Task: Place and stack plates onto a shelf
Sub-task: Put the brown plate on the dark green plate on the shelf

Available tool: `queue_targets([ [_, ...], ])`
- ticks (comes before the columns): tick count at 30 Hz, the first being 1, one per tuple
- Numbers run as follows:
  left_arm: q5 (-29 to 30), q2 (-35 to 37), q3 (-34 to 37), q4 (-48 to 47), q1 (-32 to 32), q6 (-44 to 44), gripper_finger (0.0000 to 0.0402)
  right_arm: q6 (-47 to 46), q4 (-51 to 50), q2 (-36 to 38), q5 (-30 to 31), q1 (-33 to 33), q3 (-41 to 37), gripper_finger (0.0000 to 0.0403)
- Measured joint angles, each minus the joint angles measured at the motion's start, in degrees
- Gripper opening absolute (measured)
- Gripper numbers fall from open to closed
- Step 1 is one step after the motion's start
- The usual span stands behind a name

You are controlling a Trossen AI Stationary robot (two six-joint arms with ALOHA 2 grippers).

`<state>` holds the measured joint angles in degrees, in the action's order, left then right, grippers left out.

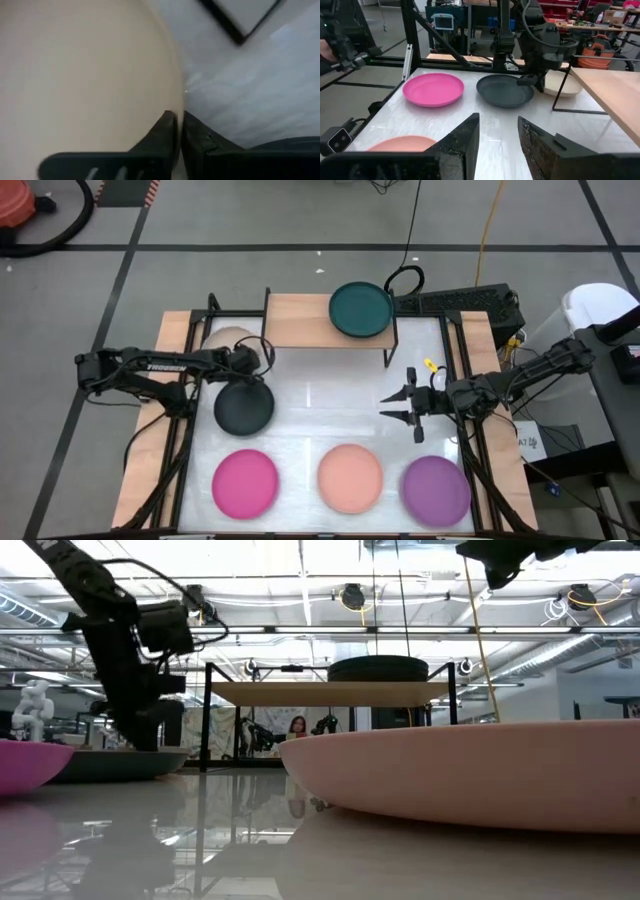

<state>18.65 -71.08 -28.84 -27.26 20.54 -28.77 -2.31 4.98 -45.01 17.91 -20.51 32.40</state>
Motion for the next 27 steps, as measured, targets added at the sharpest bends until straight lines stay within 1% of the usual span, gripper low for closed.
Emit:
queue_targets([
  [3, 3.62, 0.96, -3.42, -3.33, -0.87, -0.04, 0.001, -0.02, 0.02, 0.0, 0.0, -0.42, 0.0, 0.0116],
  [6, 8.28, 2.47, -8.58, -9.85, -1.04, -0.39, 0.001, -0.02, 0.2, 0.0, 0.0, -0.84, 0.0, 0.0116],
  [11, 20.33, 5.34, -20.79, -18.98, -1.04, 0.81, 0.001, 0.01, 0.37, 0.0, 0.0, -0.99, 0.02, 0.0116],
  [13, 23.44, 6.03, -26.25, -19.05, -1.02, 3.94, 0.001, 0.09, 0.37, -0.01, 0.0, -0.99, 0.02, 0.0116],
  [14, 23.81, 6.22, -29.0, -18.0, -1.02, 6.52, 0.001, 0.12, 0.37, -0.02, 0.0, -0.99, 0.02, 0.0116],
  [16, 22.81, 6.27, -33.96, -12.4, -1.18, 14.55, 0.001, 0.24, 0.37, -0.02, 0.0, -0.99, 0.02, 0.0116],
  [17, 21.14, 6.17, -36.03, -8.43, -1.57, 19.07, 0.0009, 0.53, 0.37, -0.02, 0.0, -0.99, 0.02, 0.0116],
  [19, 15.62, 4.81, -39.67, 0.48, -2.8, 27.58, 0.0009, 1.6, 0.35, 0.0, 0.7, -0.99, 0.04, 0.0116],
  [21, 9.34, 2.41, -43.21, 8.06, -4.05, 34.66, 0.0009, 2.1, -0.24, 0.13, 3.08, -0.99, 0.07, 0.0116],
  [24, 3.94, -3.45, -49.2, 12.03, -5.03, 40.77, 0.0009, 1.3, -1.04, 0.79, 4.67, -0.99, 0.07, 0.0116],
  [27, -1.64, -10.95, -55.61, 11.62, -4.94, 43.76, 0.0009, -0.2, -0.64, 1.17, 4.42, -0.99, 0.07, 0.0116],
])
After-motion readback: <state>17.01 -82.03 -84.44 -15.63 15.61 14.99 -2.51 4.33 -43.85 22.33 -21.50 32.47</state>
